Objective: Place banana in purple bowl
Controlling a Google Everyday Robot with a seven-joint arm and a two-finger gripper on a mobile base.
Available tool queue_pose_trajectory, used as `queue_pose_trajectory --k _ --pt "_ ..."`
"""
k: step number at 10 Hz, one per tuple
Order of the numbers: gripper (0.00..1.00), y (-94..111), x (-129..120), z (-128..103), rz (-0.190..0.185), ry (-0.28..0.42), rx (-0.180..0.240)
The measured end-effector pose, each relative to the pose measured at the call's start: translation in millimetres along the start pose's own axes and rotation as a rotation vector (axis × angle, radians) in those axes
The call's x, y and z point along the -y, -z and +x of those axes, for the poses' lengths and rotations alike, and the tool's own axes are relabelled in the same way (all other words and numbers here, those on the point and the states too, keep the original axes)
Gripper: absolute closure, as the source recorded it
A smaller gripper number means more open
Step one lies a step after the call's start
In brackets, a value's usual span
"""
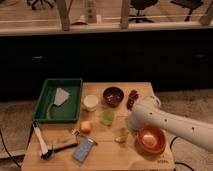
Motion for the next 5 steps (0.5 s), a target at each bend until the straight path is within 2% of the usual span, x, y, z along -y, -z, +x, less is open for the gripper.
queue_pose_trajectory --k 4,5 --pt "0.22 -22 -4 10 -0.049 -0.015 -0.017" --pt "0.30 -29 -5 12 -0.064 -0.017 -0.026"
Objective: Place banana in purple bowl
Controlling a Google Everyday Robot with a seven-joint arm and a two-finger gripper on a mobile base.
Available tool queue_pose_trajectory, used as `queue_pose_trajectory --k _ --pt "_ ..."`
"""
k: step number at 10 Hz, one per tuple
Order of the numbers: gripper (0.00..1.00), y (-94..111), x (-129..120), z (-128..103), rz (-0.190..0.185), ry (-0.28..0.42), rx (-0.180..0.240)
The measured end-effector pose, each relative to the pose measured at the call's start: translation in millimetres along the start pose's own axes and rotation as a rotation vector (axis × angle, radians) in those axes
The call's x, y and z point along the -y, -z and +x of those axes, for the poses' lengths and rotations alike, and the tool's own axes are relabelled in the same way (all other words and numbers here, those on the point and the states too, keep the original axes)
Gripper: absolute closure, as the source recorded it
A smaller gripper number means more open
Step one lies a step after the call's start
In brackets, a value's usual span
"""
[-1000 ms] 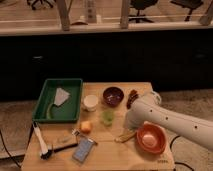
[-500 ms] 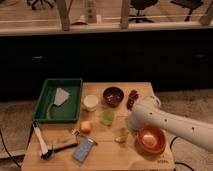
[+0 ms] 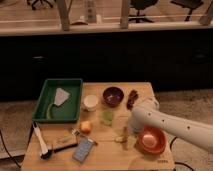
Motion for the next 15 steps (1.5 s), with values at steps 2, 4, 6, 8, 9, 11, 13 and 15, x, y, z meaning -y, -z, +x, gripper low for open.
queue_pose_trajectory --k 2,4,6,8,9,11,13,15 --pt "0.49 -8 1 3 -0.016 -0.009 -0.011" --pt "0.71 -9 1 2 -0.022 -0.008 -0.018" --pt "0.89 -6 1 3 -0.025 -0.008 -0.019" --pt "1.00 -7 0 3 -0.027 -0.007 -0.020" --pt "1.00 -6 -2 3 -0.026 0.001 -0.024" --pt "1.00 9 -7 -19 0.001 0.044 -0.032" --pt "1.00 15 -30 -22 0.019 0.070 -0.039" --pt "1.00 14 -50 -23 0.029 0.087 -0.040"
